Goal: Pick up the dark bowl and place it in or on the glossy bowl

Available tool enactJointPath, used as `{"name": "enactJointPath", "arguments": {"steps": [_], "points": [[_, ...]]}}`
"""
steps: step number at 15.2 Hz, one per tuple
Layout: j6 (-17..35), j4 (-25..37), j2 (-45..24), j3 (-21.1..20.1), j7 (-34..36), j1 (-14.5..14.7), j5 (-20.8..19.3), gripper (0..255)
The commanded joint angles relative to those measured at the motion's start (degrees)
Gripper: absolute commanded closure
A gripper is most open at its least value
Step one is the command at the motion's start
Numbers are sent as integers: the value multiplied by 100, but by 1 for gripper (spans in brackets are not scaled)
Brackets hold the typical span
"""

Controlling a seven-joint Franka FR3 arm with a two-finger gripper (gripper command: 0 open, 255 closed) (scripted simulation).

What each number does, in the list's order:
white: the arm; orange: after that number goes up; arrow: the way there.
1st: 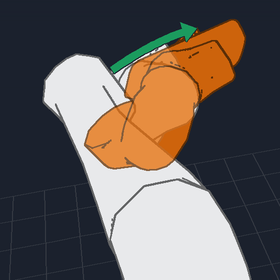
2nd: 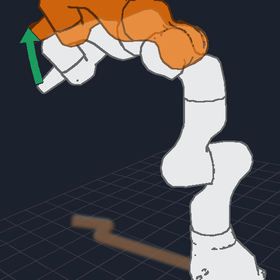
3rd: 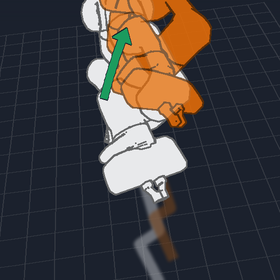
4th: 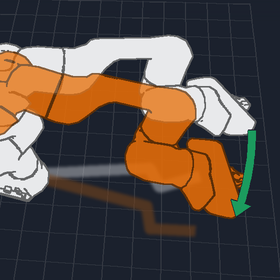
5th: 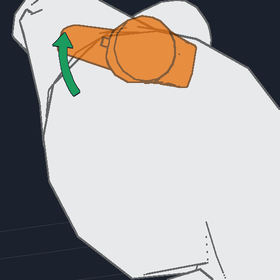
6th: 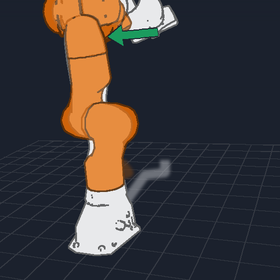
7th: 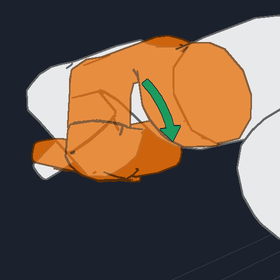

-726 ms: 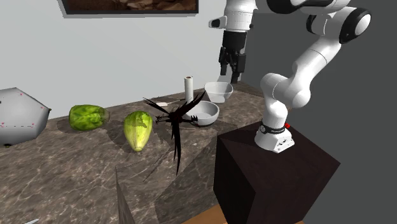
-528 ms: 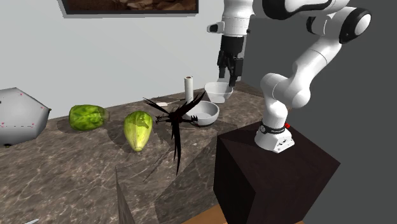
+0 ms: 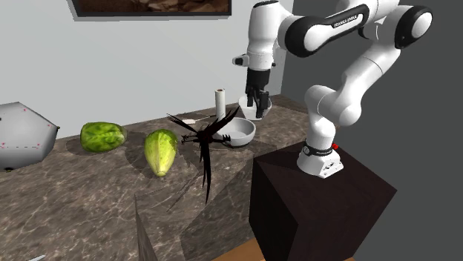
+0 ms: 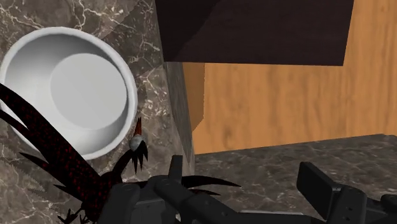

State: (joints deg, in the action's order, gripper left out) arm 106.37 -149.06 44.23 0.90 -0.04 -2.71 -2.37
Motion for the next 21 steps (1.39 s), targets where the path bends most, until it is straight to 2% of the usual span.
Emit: {"name": "enactJointPath", "arguments": {"steps": [1,9,17,21], "points": [[337,-228,-142,119,-113,-107,-149,0],[1764,-901,-1031,565,-452,-595,-770,0],[3367,-1074,-2546,1014,-645,-1160,-1492,0],[3735,-1132,-2856,1059,-614,-1211,-1581,0]]}}
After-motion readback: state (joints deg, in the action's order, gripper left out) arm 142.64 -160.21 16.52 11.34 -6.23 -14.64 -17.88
